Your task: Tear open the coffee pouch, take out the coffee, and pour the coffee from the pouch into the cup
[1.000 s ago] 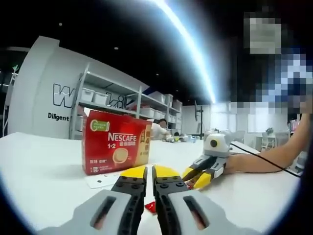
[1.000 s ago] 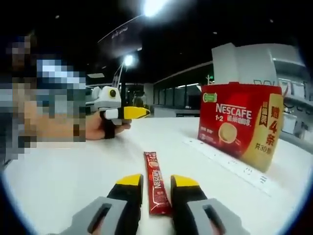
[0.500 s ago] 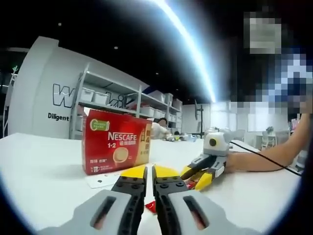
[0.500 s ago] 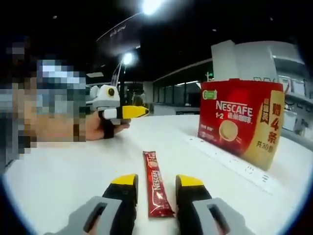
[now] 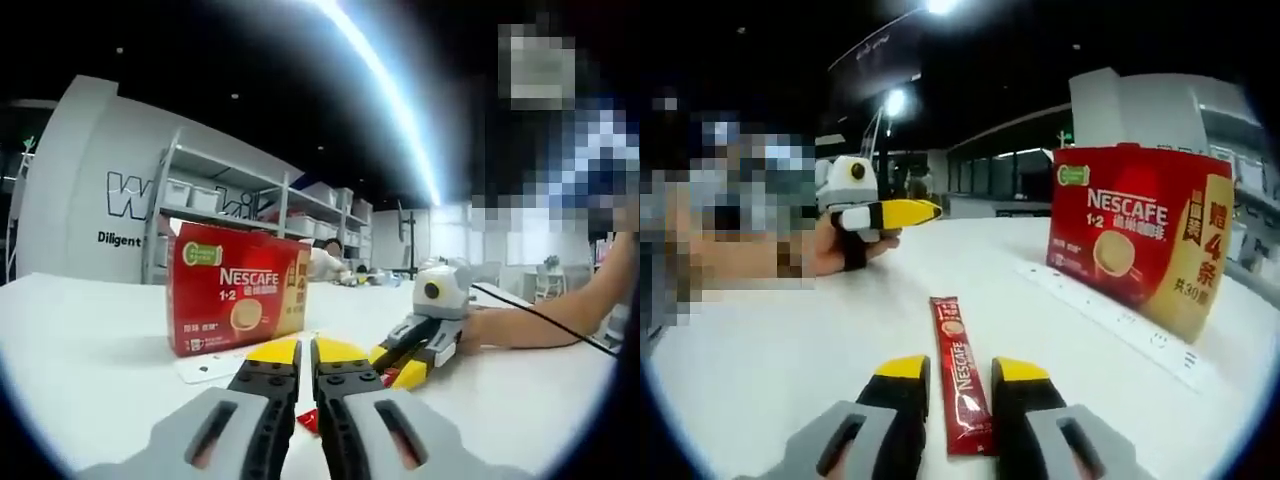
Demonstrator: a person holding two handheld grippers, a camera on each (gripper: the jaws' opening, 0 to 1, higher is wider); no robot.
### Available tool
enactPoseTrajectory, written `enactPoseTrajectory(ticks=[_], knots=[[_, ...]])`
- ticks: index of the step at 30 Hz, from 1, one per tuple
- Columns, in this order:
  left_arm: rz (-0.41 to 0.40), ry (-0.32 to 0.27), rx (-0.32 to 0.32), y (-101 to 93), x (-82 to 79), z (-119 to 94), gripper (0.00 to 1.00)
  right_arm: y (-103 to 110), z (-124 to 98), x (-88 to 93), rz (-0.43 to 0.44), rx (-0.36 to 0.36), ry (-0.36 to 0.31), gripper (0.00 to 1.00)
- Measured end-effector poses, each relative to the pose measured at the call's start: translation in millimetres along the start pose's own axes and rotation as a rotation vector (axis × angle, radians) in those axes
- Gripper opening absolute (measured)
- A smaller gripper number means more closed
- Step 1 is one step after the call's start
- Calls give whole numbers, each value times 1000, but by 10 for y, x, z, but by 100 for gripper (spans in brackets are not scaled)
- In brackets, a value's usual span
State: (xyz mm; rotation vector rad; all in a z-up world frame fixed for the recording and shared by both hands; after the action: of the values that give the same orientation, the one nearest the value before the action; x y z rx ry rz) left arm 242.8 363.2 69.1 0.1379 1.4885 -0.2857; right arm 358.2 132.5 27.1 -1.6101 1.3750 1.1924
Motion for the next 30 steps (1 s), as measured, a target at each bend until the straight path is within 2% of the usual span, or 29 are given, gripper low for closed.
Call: enactPoseTrajectory(ticks=[2, 4, 10, 14, 21, 30], knots=[[2, 3, 0, 2, 1, 4, 7, 7, 17, 10, -5, 0, 20, 25], [6, 3, 0, 0, 2, 5, 7, 5, 7, 8, -7, 1, 20, 19], [7, 4, 0, 6, 3, 10, 7, 11, -15, 9, 8, -5, 12, 16], [5, 3, -2, 10, 3, 12, 7, 18, -34, 6, 8, 3, -2, 14], [-1, -1, -5, 16, 1, 10, 7, 0, -118, -19, 29, 21, -81, 13], [-1, -1, -6, 9, 6, 14, 7, 16, -125, -16, 47, 25, -98, 13]])
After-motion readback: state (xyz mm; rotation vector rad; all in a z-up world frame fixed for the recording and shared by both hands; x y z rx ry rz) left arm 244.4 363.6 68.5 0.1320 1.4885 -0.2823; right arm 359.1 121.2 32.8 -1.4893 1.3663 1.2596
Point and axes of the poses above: the point that each gripper's makers call its tool centre point, and the gripper's own axes: z roughly forward along the fingers, y roughly to its left, x roughly out of its underside, the point moved 10 cm from there along -z, roughly backward along the fingers, and after that the axes turned 12 degrees about -x, right-handed, at the moved point
